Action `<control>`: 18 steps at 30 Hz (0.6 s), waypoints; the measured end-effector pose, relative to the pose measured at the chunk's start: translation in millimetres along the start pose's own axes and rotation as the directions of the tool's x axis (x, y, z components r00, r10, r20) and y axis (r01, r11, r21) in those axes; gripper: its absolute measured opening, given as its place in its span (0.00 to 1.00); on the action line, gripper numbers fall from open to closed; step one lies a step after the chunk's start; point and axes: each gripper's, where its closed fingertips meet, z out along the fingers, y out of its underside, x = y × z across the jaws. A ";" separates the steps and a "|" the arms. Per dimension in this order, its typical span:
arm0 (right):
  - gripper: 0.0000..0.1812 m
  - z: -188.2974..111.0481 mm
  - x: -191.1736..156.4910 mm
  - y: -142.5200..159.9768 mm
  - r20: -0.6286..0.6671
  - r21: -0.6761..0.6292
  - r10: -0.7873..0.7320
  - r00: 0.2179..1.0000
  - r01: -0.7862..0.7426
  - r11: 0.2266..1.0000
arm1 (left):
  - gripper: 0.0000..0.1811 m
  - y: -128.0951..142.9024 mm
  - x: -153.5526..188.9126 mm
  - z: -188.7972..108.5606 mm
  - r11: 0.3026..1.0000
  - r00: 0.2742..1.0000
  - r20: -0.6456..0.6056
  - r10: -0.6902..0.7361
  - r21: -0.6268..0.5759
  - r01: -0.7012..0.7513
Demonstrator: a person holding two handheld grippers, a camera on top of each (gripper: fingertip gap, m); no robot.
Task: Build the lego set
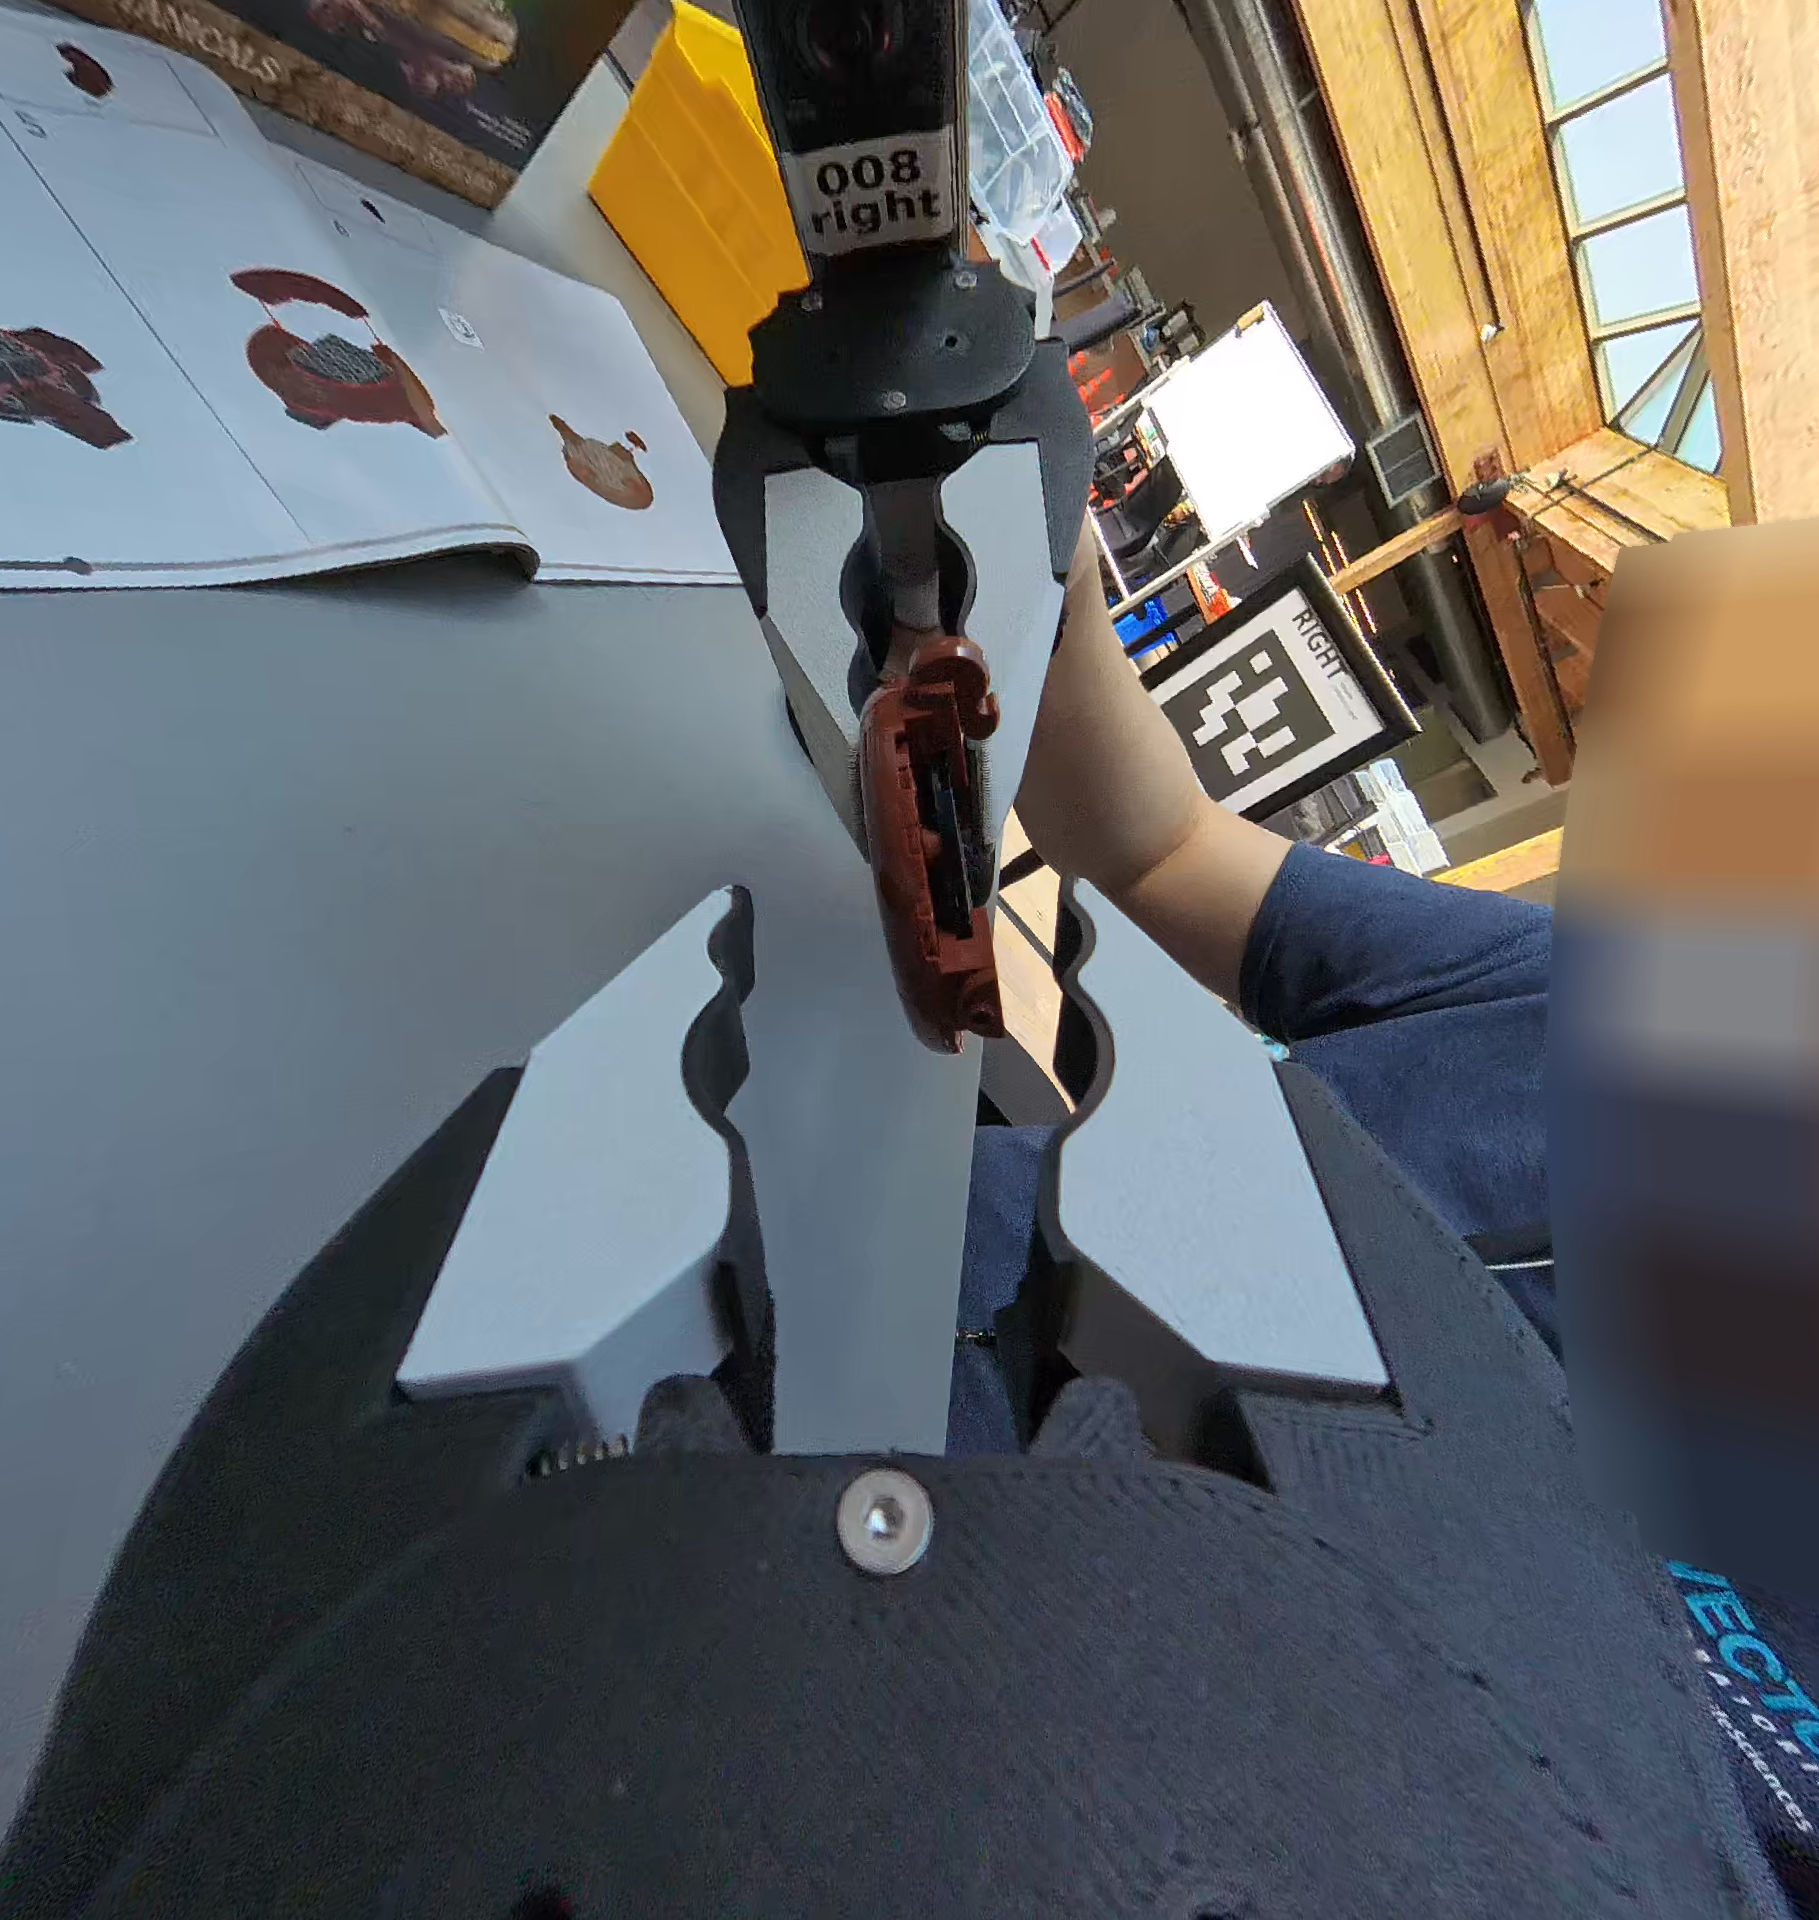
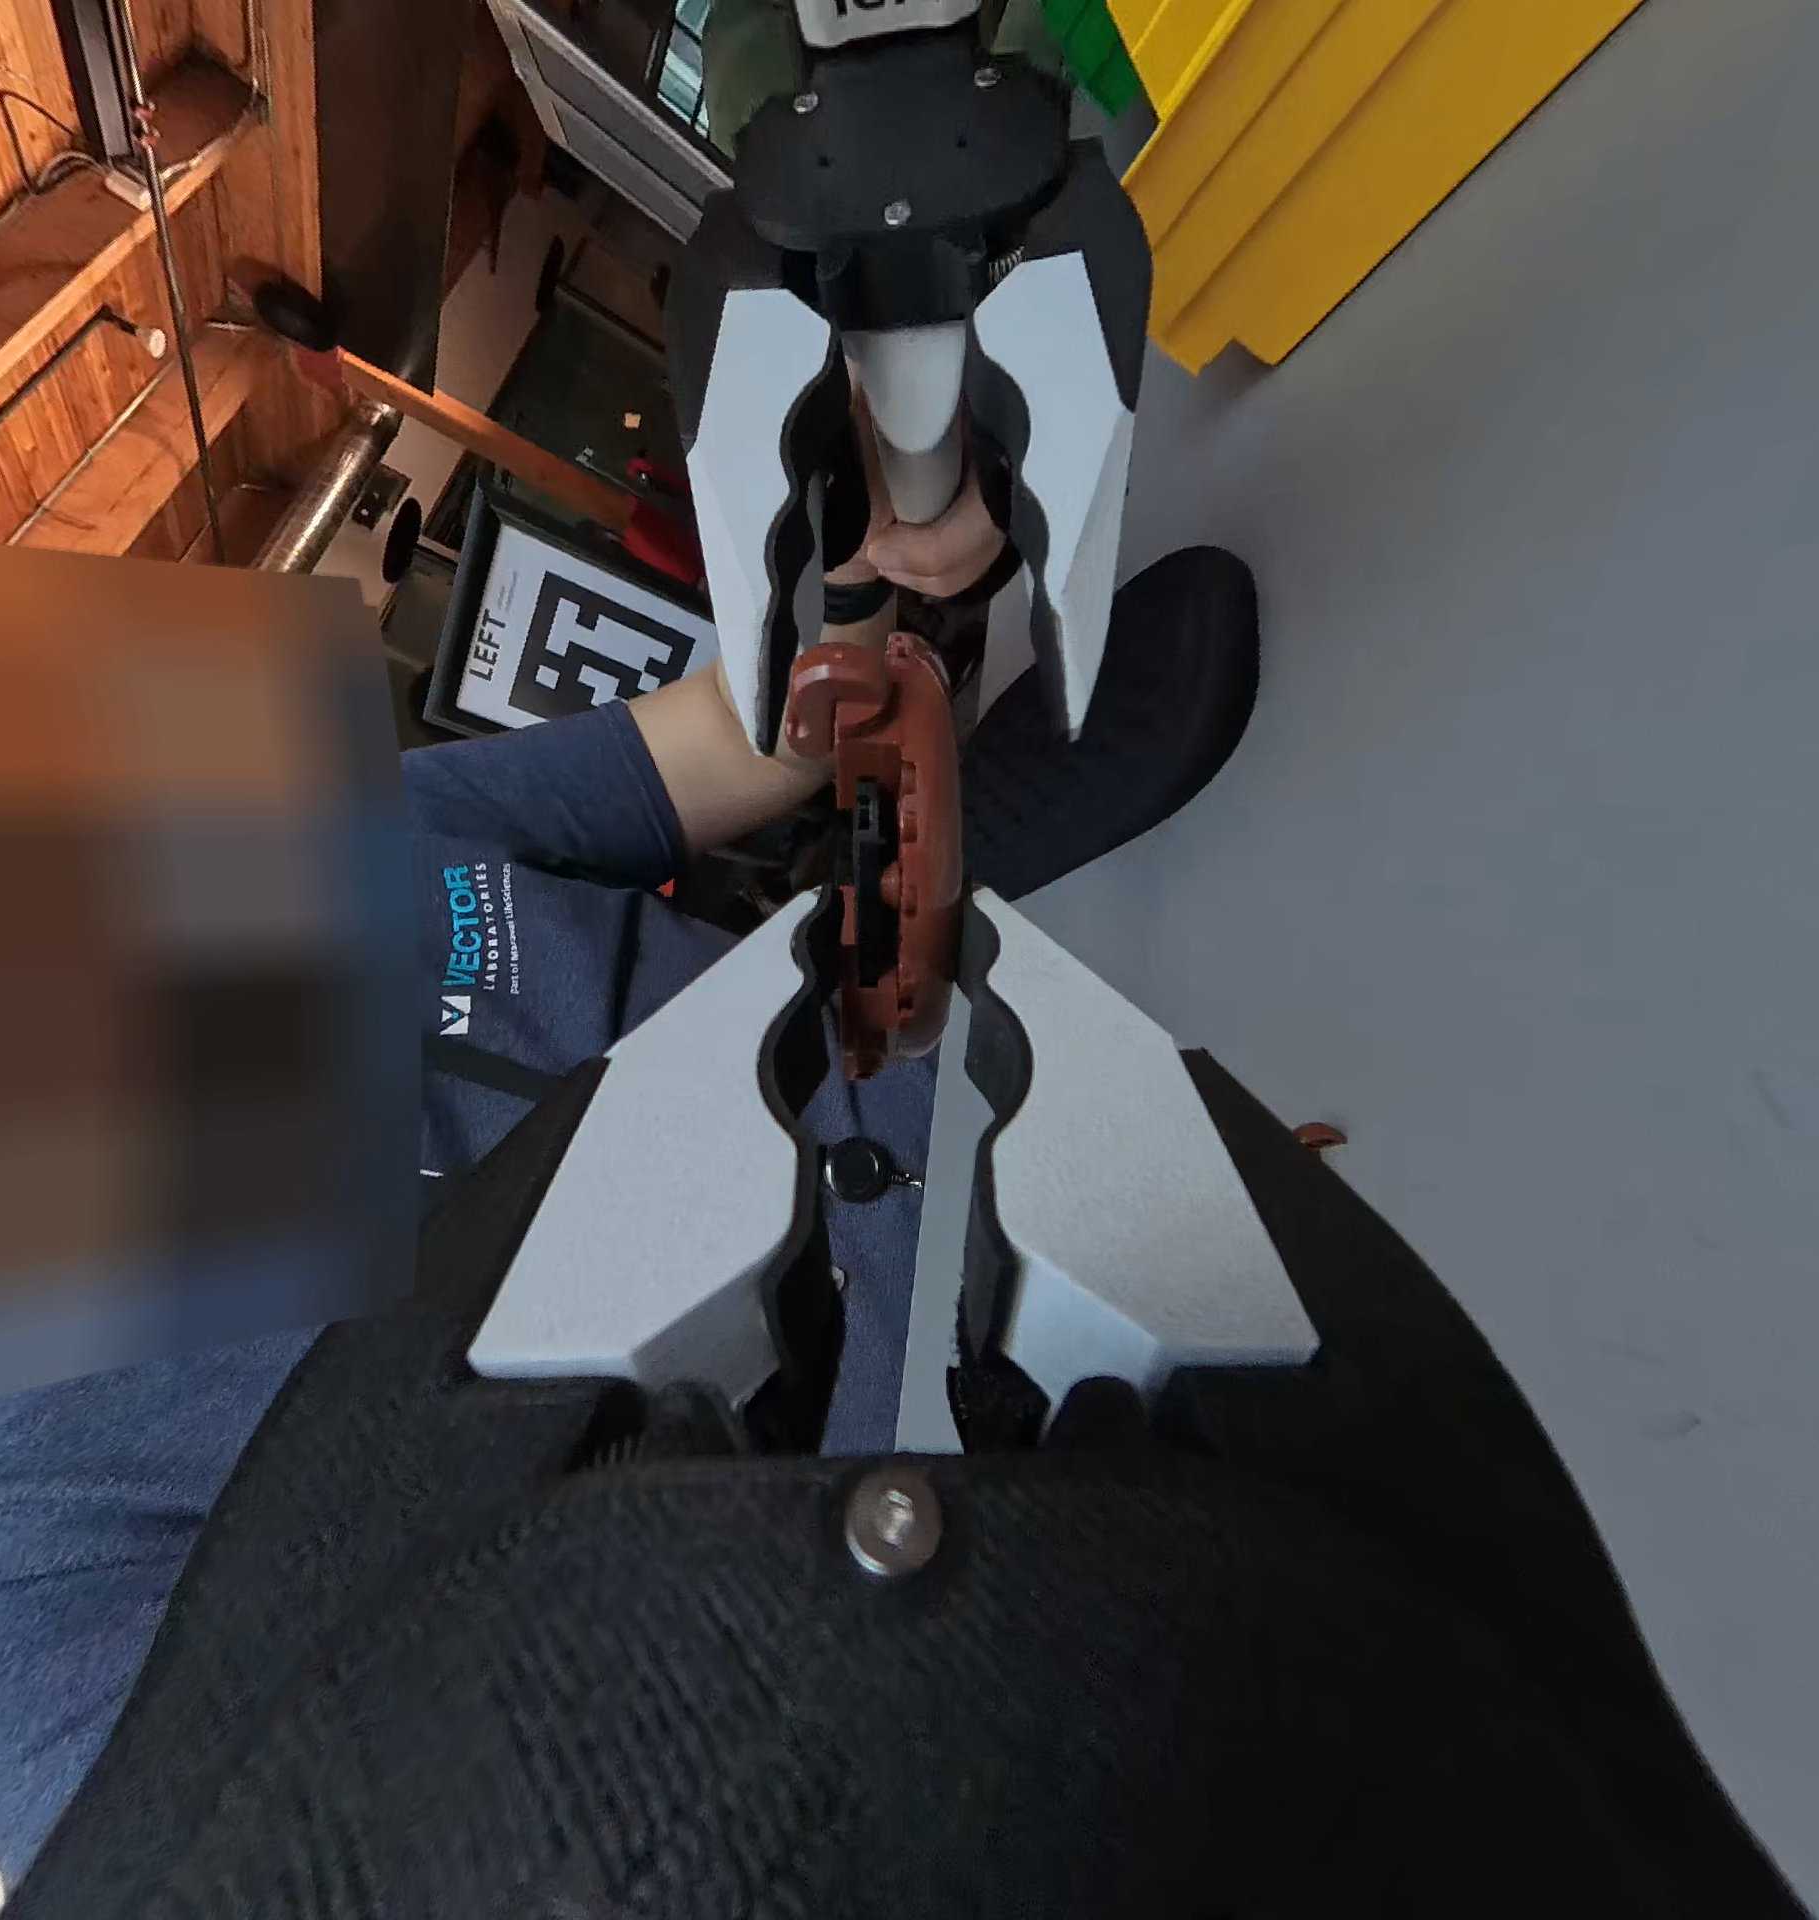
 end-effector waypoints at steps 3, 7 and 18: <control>0.11 2.0 5.4 3.2 -0.039 -0.075 -0.004 0.999 0.001 0.997 | 0.22 8.9 3.2 13.4 0.998 0.996 -0.085 -0.041 -0.061 0.035; 0.11 2.4 8.3 9.7 -0.039 -0.165 0.019 0.999 -0.025 0.986 | 0.12 22.7 2.4 25.7 0.991 0.985 -0.152 -0.082 -0.114 0.065; 0.30 -14.3 36.8 -10.7 -0.211 0.313 -0.137 0.968 0.200 0.928 | 0.11 19.5 -14.4 8.1 0.989 0.995 -0.058 -0.083 0.115 0.089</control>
